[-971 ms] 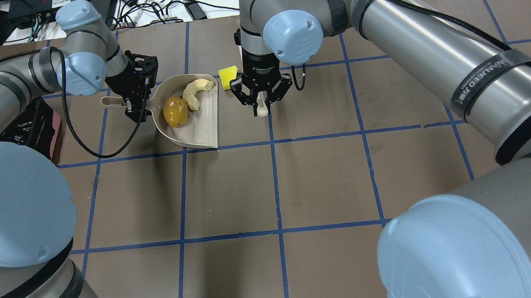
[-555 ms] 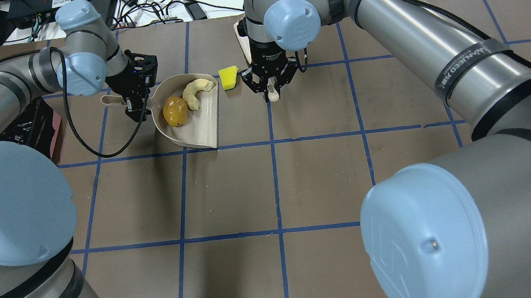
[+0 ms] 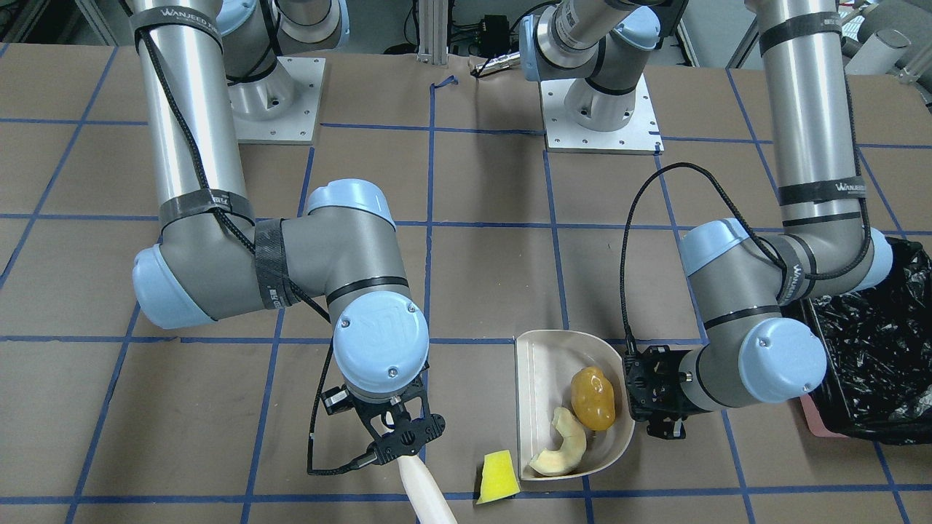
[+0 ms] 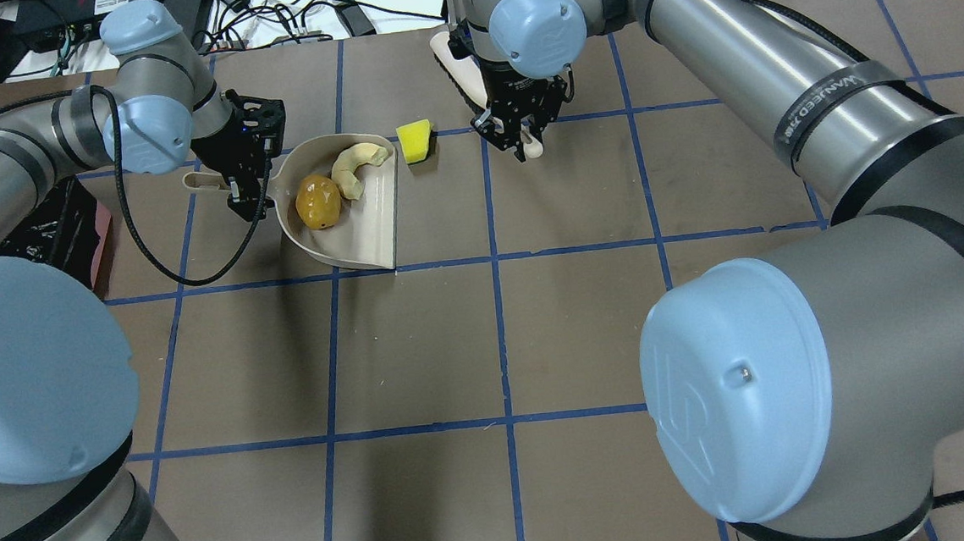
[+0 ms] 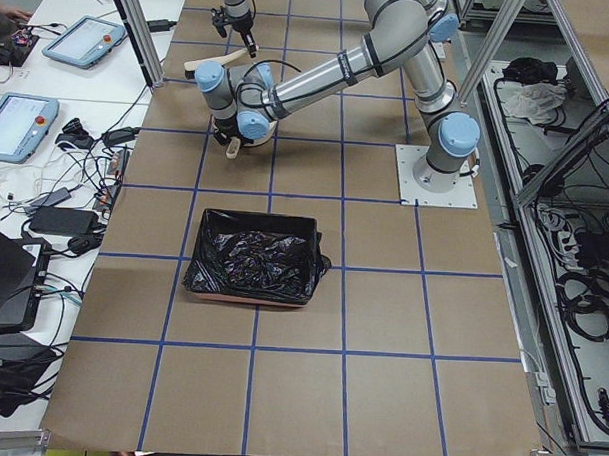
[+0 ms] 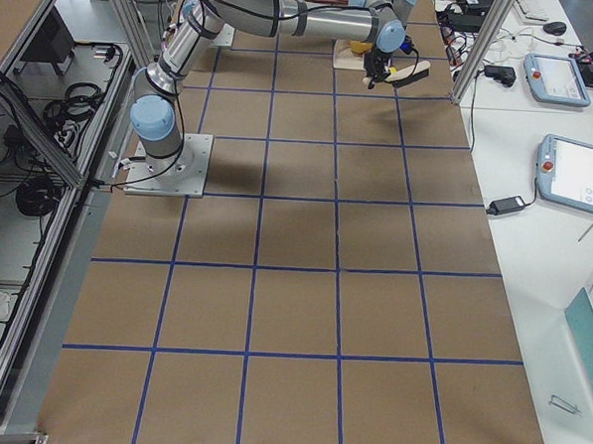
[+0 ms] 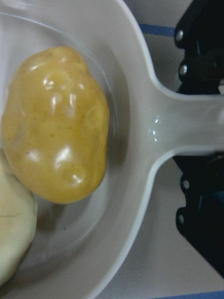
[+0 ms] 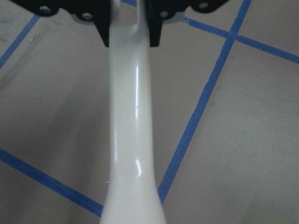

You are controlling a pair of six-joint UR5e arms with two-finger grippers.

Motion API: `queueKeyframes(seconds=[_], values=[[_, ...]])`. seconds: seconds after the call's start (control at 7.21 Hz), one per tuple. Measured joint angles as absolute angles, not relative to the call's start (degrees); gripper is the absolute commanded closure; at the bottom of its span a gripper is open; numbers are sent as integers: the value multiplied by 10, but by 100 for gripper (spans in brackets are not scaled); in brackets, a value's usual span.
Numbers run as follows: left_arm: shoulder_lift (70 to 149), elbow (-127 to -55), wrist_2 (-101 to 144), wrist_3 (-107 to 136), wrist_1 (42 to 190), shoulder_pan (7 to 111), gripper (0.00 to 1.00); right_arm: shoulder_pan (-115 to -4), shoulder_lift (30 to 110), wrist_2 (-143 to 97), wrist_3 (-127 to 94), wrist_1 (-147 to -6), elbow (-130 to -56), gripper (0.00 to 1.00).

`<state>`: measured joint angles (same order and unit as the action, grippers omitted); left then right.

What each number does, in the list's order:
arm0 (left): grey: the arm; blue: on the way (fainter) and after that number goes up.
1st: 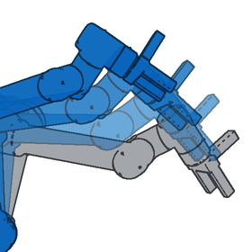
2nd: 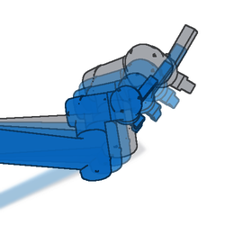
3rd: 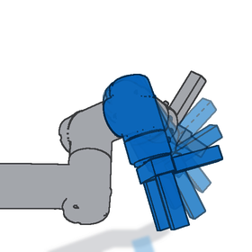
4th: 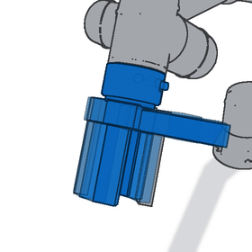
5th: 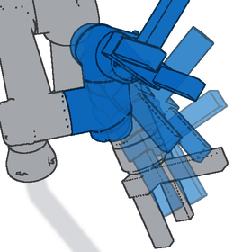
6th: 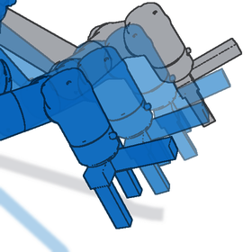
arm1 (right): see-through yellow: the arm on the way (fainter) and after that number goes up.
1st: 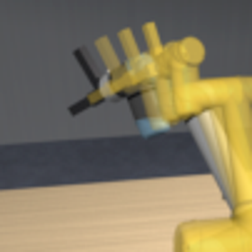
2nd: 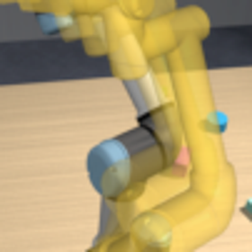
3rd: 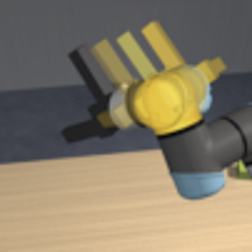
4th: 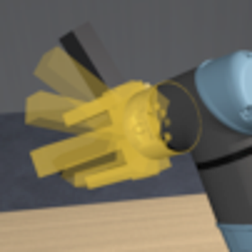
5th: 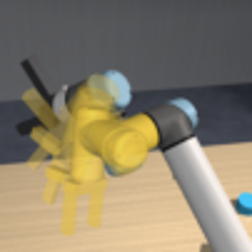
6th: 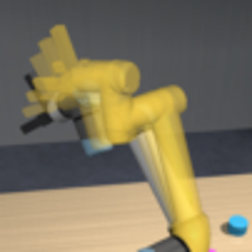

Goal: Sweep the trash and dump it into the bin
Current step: 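Sweep the yellow sponge piece toward the dustpan with the right-held brush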

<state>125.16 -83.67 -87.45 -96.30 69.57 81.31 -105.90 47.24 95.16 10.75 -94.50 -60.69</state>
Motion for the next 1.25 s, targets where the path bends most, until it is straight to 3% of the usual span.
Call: queueKeyframes(seconds=[1.25], values=[[1253, -838, -875, -956, 696, 812, 98, -1090, 435, 988, 159, -970, -607, 98]])
